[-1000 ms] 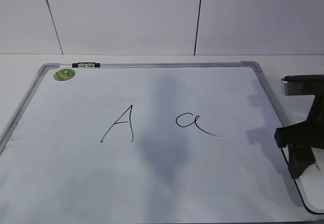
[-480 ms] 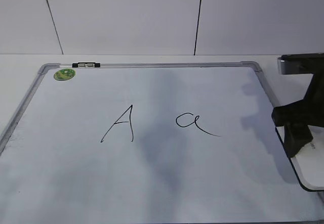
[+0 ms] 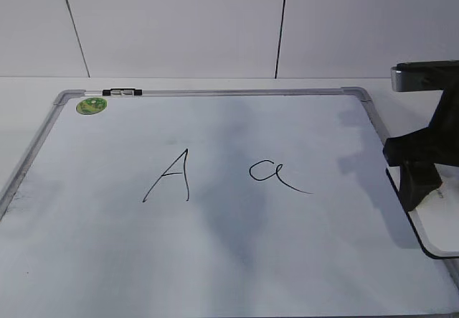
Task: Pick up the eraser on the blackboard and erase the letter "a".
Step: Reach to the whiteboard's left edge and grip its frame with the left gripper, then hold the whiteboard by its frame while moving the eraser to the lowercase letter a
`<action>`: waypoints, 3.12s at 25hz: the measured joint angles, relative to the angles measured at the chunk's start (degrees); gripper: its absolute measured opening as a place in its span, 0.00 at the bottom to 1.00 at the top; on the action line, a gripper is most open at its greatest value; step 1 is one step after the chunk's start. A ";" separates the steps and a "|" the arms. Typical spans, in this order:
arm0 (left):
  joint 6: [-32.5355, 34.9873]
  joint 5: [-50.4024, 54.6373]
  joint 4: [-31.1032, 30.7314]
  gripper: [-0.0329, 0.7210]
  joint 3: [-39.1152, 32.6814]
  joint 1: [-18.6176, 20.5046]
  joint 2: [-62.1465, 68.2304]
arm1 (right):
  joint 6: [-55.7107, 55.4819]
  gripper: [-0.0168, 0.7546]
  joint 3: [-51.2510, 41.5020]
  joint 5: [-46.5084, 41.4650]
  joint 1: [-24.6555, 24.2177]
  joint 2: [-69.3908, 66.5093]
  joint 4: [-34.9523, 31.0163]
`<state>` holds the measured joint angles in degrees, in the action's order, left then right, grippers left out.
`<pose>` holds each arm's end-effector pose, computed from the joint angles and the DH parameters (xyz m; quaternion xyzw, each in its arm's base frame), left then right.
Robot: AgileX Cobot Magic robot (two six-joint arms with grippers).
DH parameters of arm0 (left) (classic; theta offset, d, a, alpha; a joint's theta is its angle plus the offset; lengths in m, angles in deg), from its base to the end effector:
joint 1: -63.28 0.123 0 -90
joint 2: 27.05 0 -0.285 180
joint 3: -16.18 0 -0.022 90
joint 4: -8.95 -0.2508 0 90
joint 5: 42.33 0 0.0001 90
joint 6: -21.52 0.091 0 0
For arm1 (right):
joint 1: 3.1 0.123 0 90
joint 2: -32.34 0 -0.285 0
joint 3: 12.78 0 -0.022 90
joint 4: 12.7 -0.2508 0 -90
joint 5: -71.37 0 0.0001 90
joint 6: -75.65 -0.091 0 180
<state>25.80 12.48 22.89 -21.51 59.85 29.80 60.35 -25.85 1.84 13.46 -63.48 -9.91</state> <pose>0.1411 -0.0264 0.2875 0.0232 0.9579 -0.1122 0.2632 0.2655 0.0746 0.2553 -0.0192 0.9995 -0.0183 0.0195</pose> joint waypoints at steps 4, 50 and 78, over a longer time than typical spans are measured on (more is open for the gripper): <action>0.00 -0.66 -0.68 0.54 6.16 0.00 10.99 | 0.65 0.75 0.12 -0.07 0.00 0.00 -1.14; -6.88 -6.58 -15.25 0.51 29.51 2.13 56.57 | 6.14 0.75 0.21 -0.13 0.00 0.00 -6.77; -7.02 -6.53 -14.77 0.39 29.76 2.13 61.02 | 6.38 0.75 0.21 -0.13 0.00 0.00 -6.89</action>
<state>18.79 5.95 8.12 8.25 61.97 90.82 66.74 -25.63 1.71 13.46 -63.48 -16.80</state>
